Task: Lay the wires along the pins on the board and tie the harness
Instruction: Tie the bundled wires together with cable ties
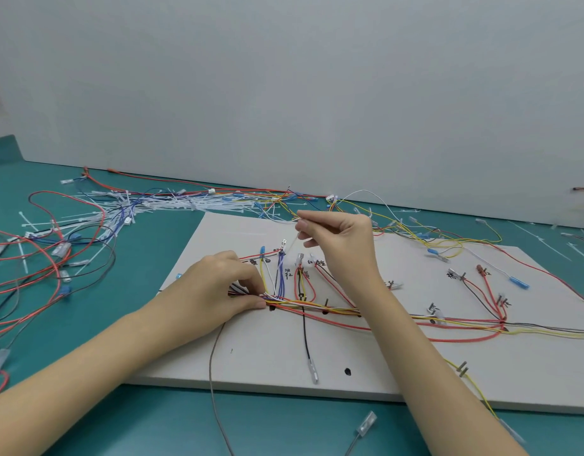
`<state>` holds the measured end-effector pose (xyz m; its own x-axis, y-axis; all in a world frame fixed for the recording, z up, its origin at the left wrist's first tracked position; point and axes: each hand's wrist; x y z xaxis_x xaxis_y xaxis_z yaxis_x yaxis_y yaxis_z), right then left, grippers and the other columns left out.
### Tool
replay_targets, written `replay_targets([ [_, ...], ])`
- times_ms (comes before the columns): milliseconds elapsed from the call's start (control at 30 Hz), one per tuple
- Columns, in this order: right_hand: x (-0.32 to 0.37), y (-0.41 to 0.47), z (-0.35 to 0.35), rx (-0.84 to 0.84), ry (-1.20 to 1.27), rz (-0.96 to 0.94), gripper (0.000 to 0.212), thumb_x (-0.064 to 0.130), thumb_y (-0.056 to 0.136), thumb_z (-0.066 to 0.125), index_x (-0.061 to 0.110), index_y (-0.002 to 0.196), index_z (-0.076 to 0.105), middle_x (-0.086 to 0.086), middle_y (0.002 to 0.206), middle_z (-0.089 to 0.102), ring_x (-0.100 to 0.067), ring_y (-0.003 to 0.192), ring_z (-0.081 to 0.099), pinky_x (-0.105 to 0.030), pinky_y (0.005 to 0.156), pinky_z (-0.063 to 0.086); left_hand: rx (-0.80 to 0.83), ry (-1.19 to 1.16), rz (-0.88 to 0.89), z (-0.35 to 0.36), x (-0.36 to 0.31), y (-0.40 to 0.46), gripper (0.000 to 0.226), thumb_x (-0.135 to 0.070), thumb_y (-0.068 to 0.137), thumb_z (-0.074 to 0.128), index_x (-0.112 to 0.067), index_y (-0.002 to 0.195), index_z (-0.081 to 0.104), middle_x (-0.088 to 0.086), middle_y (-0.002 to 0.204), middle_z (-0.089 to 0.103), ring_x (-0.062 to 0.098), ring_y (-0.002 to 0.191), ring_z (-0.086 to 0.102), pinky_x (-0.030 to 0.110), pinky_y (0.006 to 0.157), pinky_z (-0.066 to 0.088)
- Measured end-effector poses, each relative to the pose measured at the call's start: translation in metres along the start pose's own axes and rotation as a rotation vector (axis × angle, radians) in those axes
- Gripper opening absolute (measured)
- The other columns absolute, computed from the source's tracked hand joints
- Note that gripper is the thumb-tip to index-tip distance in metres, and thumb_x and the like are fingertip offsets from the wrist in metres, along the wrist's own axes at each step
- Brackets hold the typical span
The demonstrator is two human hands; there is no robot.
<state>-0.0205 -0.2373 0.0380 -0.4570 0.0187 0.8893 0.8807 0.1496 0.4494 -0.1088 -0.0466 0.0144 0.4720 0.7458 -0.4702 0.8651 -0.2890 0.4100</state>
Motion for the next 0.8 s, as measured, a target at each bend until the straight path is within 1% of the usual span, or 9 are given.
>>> replay_targets([
  [67,0.002,0.001,0.001,0.008,0.011,-0.003,0.022,-0.007,0.083,0.067,0.009,0.097,0.074,-0.005,0.072,0.071,-0.016,0.064,0.066,-0.024,0.059,0.054,0.006,-0.01,0.006,-0.001,0.0,0.0,0.009,-0.022,0.078,0.08,-0.026,0.081,0.073,-0.025,0.076,0.06,0.0,0.085,0.056,0.03,0.076,0.049],
  [200,-0.001,-0.005,0.007,0.074,-0.078,-0.001,0.018,-0.007,0.083,0.067,0.0,0.097,0.075,-0.008,0.076,0.072,-0.014,0.063,0.065,-0.023,0.059,0.053,0.008,-0.001,0.031,-0.001,-0.002,-0.001,0.017,-0.012,0.078,0.079,-0.027,0.081,0.071,-0.03,0.074,0.055,-0.005,0.085,0.054,0.019,0.074,0.044],
  [367,-0.007,-0.009,0.013,0.144,-0.135,0.007,0.018,-0.009,0.083,0.065,-0.003,0.097,0.074,-0.012,0.078,0.07,-0.018,0.063,0.063,-0.026,0.06,0.055,0.03,0.055,0.047,0.0,0.0,-0.003,0.022,-0.007,0.083,0.07,-0.027,0.079,0.061,-0.022,0.077,0.056,-0.002,0.086,0.051,0.024,0.074,0.045],
  [467,-0.009,-0.011,0.014,0.191,-0.147,0.04,0.016,-0.007,0.083,0.067,-0.002,0.096,0.075,-0.008,0.074,0.07,-0.017,0.063,0.065,-0.025,0.061,0.055,0.035,0.069,0.071,0.001,0.001,-0.004,0.029,-0.006,0.086,0.065,-0.028,0.077,0.05,-0.019,0.093,0.055,-0.002,0.084,0.049,0.027,0.072,0.045],
  [600,-0.013,-0.017,0.018,0.255,-0.145,0.107,0.017,-0.008,0.082,0.068,-0.003,0.096,0.074,-0.008,0.068,0.07,-0.008,0.056,0.061,-0.018,0.057,0.051,0.037,0.119,0.087,0.003,0.002,-0.005,0.028,-0.005,0.088,0.062,-0.027,0.079,0.047,-0.016,0.081,0.054,0.002,0.084,0.048,0.033,0.069,0.047],
  [633,-0.014,-0.018,0.018,0.268,-0.159,0.108,0.017,-0.007,0.081,0.069,-0.003,0.096,0.074,-0.012,0.072,0.071,-0.01,0.059,0.061,-0.019,0.059,0.052,0.042,0.133,0.095,0.004,0.002,-0.005,0.027,-0.004,0.088,0.061,-0.026,0.08,0.048,-0.017,0.081,0.053,0.003,0.085,0.047,0.033,0.069,0.046],
  [733,-0.012,-0.02,0.017,0.339,-0.218,0.115,0.017,-0.002,0.082,0.071,-0.002,0.098,0.075,-0.018,0.087,0.074,-0.014,0.075,0.064,-0.028,0.077,0.053,0.041,0.126,0.102,0.005,0.003,-0.006,0.023,-0.003,0.088,0.06,-0.023,0.084,0.051,-0.022,0.081,0.049,0.001,0.086,0.044,0.025,0.071,0.041],
  [767,-0.011,-0.021,0.016,0.374,-0.234,0.121,0.016,-0.001,0.083,0.07,-0.002,0.098,0.075,-0.017,0.088,0.074,-0.012,0.076,0.064,-0.026,0.079,0.053,0.036,0.115,0.1,0.005,0.004,-0.006,0.024,-0.002,0.088,0.06,-0.024,0.084,0.051,-0.024,0.082,0.049,0.0,0.087,0.044,0.022,0.072,0.04],
  [800,-0.01,-0.021,0.016,0.409,-0.253,0.121,0.014,0.001,0.085,0.068,-0.001,0.097,0.076,-0.015,0.087,0.075,-0.007,0.073,0.063,-0.021,0.075,0.052,0.032,0.104,0.097,0.005,0.003,-0.006,0.025,-0.003,0.087,0.062,-0.026,0.085,0.052,-0.025,0.082,0.05,0.0,0.088,0.045,0.02,0.072,0.039],
])
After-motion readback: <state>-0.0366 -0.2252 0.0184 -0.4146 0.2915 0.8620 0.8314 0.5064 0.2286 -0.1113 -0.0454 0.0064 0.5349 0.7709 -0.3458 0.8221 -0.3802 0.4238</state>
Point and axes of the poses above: each hand's wrist, its own y-axis towards the middle knuckle, its own z-axis out of the palm, x = y × z
